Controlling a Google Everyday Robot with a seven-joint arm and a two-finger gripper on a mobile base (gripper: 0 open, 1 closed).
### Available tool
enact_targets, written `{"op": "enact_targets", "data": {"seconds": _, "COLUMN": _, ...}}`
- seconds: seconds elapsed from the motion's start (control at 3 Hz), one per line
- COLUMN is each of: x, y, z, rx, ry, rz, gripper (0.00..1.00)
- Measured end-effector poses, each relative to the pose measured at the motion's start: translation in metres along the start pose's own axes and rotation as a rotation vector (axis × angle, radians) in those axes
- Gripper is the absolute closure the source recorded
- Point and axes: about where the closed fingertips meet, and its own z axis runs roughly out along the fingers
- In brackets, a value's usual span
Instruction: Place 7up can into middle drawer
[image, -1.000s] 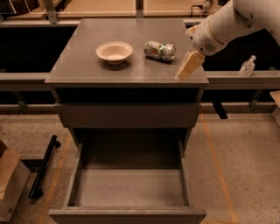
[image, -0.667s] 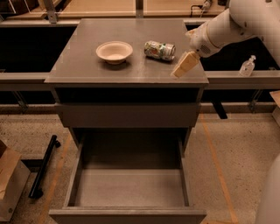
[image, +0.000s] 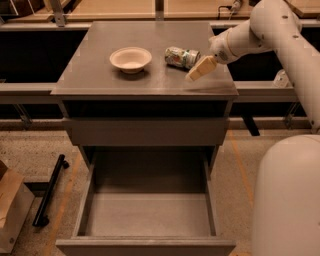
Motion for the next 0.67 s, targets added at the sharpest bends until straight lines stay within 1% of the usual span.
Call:
{"op": "enact_targets", "data": {"seconds": 0.33, "x": -0.009, "y": -0.017, "z": 0.019, "rx": 0.011, "ry": -0.041, "rz": 0.034, "gripper": 0.0}}
{"op": "enact_targets", "data": {"seconds": 0.67, "x": -0.019, "y": -0.022, "z": 0.045, "rx": -0.01, "ry": -0.066, "rz": 0.05, "gripper": 0.0}}
